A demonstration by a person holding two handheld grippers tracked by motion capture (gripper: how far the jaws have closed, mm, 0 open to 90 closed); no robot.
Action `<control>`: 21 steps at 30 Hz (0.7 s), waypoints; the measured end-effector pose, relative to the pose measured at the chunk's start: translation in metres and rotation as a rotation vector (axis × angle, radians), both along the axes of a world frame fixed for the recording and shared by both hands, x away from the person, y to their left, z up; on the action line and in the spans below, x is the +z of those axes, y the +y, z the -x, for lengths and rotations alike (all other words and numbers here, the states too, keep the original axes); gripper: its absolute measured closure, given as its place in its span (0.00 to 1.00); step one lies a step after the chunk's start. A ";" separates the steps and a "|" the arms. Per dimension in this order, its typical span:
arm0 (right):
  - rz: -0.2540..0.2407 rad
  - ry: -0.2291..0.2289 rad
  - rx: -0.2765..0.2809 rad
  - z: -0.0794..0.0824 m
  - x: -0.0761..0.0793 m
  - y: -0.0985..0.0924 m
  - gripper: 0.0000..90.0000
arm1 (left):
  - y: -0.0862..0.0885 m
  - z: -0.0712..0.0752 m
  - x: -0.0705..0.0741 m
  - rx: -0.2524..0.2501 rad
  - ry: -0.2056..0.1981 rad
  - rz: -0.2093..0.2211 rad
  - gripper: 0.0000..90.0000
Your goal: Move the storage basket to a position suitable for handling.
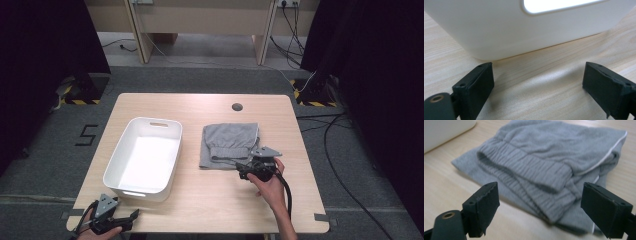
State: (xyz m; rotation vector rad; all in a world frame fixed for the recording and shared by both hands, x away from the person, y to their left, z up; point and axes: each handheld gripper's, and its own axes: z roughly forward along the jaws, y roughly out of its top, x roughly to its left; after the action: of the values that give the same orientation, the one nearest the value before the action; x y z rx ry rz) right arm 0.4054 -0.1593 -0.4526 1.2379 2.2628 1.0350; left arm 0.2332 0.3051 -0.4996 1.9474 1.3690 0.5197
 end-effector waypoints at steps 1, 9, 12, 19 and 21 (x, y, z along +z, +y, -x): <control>0.000 0.000 0.000 0.000 0.000 0.000 0.18 | 0.000 0.000 0.000 0.000 0.000 0.000 0.10; -0.017 0.007 -0.013 -0.036 0.007 0.020 0.23 | 0.000 0.000 0.000 -0.001 -0.001 0.000 0.10; 0.001 0.014 -0.024 -0.050 0.006 0.026 0.23 | 0.000 0.000 0.000 -0.001 -0.001 0.001 0.10; 0.046 0.045 -0.061 -0.080 -0.004 0.040 0.23 | 0.001 0.000 0.000 -0.004 -0.005 0.000 0.10; 0.047 0.046 -0.065 -0.083 -0.005 0.041 0.23 | 0.001 0.000 0.000 -0.004 -0.004 0.001 0.10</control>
State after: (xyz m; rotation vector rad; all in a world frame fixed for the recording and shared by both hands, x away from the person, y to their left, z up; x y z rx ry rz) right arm 0.4881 -0.1186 -0.4575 1.3198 2.2513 0.9344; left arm 0.2329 0.3056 -0.5000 1.9464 1.3623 0.5205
